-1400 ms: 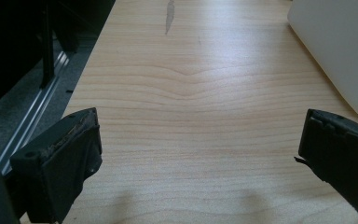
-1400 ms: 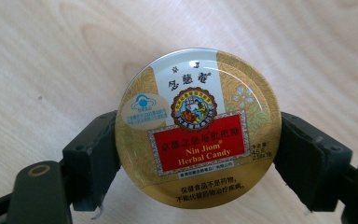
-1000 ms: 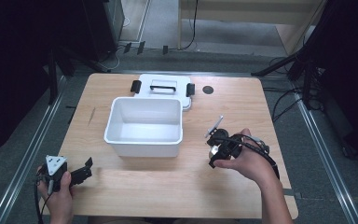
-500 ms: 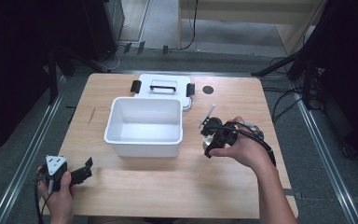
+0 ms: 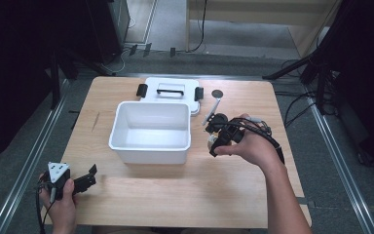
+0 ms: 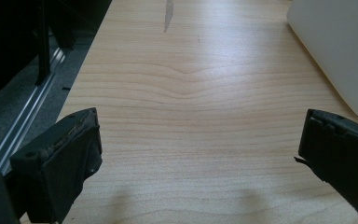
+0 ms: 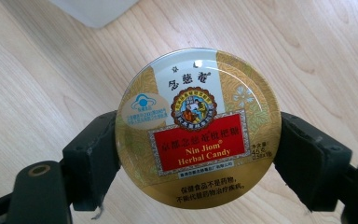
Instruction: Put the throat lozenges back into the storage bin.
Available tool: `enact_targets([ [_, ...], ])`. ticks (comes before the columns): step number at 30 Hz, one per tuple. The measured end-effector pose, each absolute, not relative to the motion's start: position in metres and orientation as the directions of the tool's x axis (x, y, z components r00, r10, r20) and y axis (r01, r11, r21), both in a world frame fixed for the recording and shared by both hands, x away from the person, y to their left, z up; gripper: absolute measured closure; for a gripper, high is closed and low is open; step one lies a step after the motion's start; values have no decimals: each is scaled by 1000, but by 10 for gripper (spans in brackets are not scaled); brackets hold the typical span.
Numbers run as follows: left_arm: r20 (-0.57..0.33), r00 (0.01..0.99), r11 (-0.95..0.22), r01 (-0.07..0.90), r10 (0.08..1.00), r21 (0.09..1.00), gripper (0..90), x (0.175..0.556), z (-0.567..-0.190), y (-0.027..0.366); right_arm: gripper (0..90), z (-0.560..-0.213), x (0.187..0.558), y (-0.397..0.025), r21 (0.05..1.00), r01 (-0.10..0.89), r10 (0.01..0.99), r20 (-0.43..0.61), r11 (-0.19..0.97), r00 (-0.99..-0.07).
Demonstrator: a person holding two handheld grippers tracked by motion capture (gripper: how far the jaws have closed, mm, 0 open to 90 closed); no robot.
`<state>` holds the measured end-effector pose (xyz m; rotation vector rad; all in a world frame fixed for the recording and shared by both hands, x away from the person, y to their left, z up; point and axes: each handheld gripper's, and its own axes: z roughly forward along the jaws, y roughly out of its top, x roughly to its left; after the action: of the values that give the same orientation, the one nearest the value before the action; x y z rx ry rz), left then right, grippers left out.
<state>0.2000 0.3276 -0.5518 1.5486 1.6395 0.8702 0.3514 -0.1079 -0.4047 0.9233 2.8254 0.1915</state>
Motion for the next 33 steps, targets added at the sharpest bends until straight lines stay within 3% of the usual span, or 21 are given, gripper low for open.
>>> enact_targets([
  [17, -51, -31, 60, 520, 998, 852, 0, 200, -552, 328, 204, -370, 367, -82, 175, 557, 579, -120, 812, -806],
  [33, -52, -28, 59, 521, 998, 852, 0, 201, -552, 328, 204, -359, 372, -54, 203, 515, 544, -125, 833, -830],
])
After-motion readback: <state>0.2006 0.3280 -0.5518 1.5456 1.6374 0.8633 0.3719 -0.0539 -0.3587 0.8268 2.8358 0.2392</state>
